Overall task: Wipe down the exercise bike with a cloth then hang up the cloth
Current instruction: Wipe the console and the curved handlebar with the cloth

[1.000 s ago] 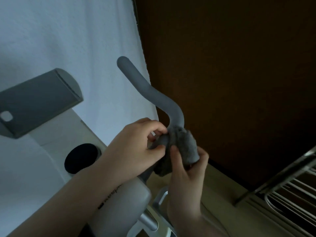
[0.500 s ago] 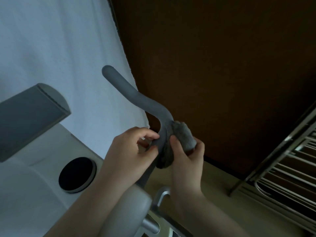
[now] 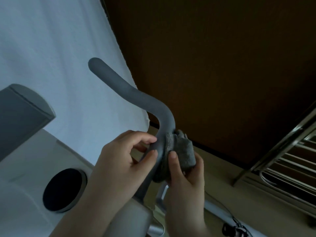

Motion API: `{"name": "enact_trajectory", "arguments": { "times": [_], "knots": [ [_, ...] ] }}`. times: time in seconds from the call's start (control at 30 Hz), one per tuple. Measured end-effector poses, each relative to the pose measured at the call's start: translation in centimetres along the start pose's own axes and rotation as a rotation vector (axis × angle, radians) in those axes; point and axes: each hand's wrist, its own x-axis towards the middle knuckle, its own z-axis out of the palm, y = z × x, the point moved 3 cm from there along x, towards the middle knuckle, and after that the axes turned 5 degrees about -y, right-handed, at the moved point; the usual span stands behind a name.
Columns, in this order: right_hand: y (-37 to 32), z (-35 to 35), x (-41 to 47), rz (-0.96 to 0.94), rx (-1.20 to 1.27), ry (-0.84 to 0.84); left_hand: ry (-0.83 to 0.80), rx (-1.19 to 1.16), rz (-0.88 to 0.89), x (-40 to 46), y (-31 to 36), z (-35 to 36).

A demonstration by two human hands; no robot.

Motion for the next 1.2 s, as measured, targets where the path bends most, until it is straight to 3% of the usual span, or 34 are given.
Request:
{"name": "enact_trajectory", "arguments": {
  "times": [0.43,1.2],
  "knots": [
    [-2.9,0.7,3.7,-0.066,-0.058,0.033,0.032,-0.002,-0.031,-0.1,-0.1,-0.1],
    [-1.6,1.1,-0.2,-0.056,-0.064,0.013,-0.005,-0.047,-0.054,-0.1,0.0,-0.2]
  ]
}}
